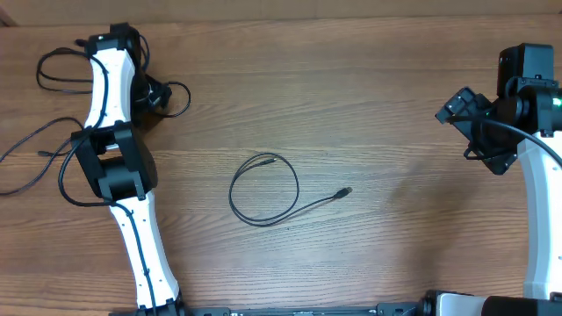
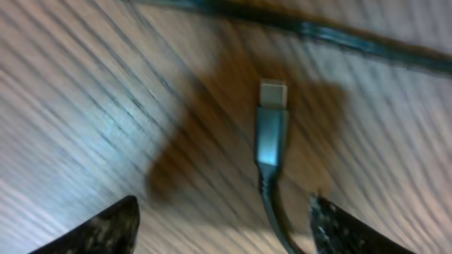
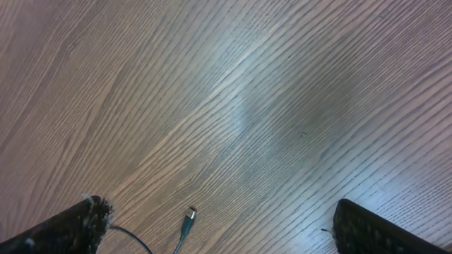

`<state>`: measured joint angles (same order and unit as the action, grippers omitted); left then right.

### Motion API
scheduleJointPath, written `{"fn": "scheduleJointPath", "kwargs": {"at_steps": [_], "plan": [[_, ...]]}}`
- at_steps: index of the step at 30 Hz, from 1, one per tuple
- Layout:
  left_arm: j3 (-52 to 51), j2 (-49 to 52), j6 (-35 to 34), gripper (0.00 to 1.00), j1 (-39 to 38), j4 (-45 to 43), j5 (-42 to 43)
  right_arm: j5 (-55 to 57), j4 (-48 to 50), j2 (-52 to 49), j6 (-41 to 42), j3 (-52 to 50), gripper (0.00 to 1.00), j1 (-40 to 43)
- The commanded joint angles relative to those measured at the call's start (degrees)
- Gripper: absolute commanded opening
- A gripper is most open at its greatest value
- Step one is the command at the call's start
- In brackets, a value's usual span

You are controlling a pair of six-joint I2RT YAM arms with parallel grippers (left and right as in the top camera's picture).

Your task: Untangle cables

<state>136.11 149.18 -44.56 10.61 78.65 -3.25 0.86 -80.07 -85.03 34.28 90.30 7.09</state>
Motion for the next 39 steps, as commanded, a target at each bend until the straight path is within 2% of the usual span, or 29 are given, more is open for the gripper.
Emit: {"fn": "scheduleJointPath", "kwargs": {"at_steps": [1,2,3,7,13,21,27,39], "plan": [[-2.4,1.5,-0.4,0.7,0.0,-0.7,-0.3,0.6,0.3,0.0,-0.1,-0.3,1.0,0.1],[-2.5,1.5,-0.1,0.68,0.0,-0.8,-0.4,0.6,0.3,0.0,-0.1,-0.3,1.0,0.0],[-2.5,1.5,0.0,0.62,0.1,-0.8,-1.0,0.6,0.3,0.0,-0.1,-0.3,1.0,0.0],[-2.5,1.5,2.5,0.32,0.6,-0.5,-2.3,0.6,0.3,0.0,-0.1,-0.3,1.0,0.1],[-2.5,1.5,7.4,0.06,1.7,2.7,-5.7,0.6,0.3,0.0,-0.1,-0.3,1.0,0.0],[-2.5,1.5,14.8,0.04,4.8,7.6,-13.1,0.6,0.3,0.0,-0.1,-0.3,1.0,0.1],[-2.5,1.5,24.0,0.04,6.6,9.0,-13.7,0.6,0.3,0.0,-0.1,-0.3,1.0,0.1],[-2.5,1.5,26.0,0.04,6.8,13.2,-16.6,0.6,0.3,0.0,-0.1,-0.3,1.0,0.1]]}}
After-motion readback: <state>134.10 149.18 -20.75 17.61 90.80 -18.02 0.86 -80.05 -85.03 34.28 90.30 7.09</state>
